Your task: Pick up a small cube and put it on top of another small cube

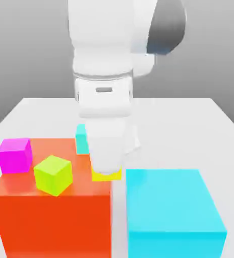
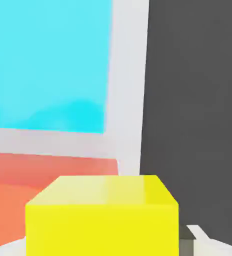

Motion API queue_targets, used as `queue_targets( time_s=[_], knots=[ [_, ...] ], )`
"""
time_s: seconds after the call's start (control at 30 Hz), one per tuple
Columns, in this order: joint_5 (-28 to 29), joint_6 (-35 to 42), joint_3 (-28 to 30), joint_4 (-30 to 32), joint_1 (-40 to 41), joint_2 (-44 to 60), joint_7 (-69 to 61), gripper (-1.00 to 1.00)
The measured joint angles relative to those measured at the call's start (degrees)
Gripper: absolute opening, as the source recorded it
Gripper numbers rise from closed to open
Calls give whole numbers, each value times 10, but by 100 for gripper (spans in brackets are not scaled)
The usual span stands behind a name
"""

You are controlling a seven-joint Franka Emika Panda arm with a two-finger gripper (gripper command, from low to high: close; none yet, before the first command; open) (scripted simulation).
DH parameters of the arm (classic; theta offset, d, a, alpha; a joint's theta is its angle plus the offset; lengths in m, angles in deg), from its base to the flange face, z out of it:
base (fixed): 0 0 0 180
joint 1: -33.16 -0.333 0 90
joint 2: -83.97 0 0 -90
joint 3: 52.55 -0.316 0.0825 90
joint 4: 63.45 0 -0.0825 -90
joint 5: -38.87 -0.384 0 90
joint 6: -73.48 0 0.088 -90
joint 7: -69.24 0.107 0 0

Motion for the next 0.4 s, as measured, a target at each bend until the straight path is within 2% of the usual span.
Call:
queue_targets(
  time_s=[0.13, 0.27, 0.3, 0.4],
  knots=[
    [37, 56, 62, 1, 61, -58, -58, -100],
    [39, -5, 85, 45, 75, -40, -79, -100],
    [37, -21, 88, 55, 76, -33, -81, 100],
    [37, -21, 88, 55, 76, -33, -81, 100]
  ],
)
